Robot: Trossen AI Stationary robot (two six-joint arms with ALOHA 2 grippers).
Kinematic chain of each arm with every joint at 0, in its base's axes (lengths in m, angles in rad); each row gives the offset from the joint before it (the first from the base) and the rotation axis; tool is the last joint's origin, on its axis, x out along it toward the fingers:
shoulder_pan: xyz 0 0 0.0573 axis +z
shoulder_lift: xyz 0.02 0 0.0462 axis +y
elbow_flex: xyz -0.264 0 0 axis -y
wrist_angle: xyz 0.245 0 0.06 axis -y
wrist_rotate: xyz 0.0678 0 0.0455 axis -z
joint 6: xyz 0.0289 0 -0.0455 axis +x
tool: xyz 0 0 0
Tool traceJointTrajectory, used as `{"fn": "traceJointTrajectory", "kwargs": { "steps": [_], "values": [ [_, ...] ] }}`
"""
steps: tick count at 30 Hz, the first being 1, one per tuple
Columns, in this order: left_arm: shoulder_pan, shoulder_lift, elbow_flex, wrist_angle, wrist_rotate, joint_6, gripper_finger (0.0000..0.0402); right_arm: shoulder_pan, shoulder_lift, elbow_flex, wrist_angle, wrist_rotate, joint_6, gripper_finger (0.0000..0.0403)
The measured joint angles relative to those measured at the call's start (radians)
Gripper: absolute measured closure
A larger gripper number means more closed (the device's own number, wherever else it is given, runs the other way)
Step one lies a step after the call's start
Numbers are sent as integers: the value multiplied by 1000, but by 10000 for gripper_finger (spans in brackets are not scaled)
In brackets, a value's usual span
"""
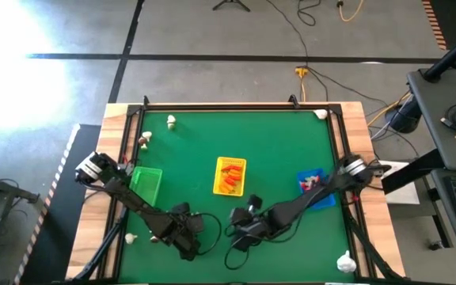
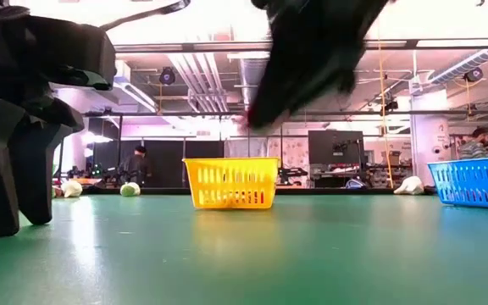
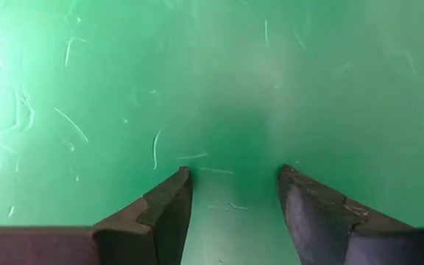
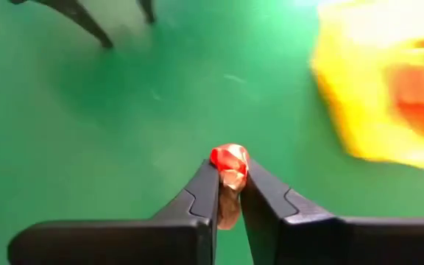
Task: Sort produce into baskets
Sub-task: Put the red mushroom into the blue bin, then put the brown mushroom into the blue bin
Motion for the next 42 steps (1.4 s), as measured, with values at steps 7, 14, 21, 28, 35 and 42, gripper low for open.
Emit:
{"fn": "traceJointTrajectory", "kwargs": {
  "steps": [7, 14, 21, 28, 35, 42],
  "values": [
    [12, 0, -9, 26, -5, 50, 218, 110, -252, 11, -579, 115, 253, 372],
    [17, 0, -14, 43, -19, 75, 218, 168, -440, -160, -1012, 117, 875, 373],
    [0, 1, -15, 55, -36, 47, 218, 150, -607, -511, -866, 85, 1174, 374],
    [-18, 1, -15, 54, -41, 9, 218, 94, -651, -734, -605, -113, 1237, 363],
    [-43, -58, 1, -105, -35, -39, 224, 75, -666, -756, -592, -219, 1205, 283],
    [-183, -224, 28, -294, -98, -98, 244, 76, -722, -643, -648, -162, 1092, 220]
  ]
}}
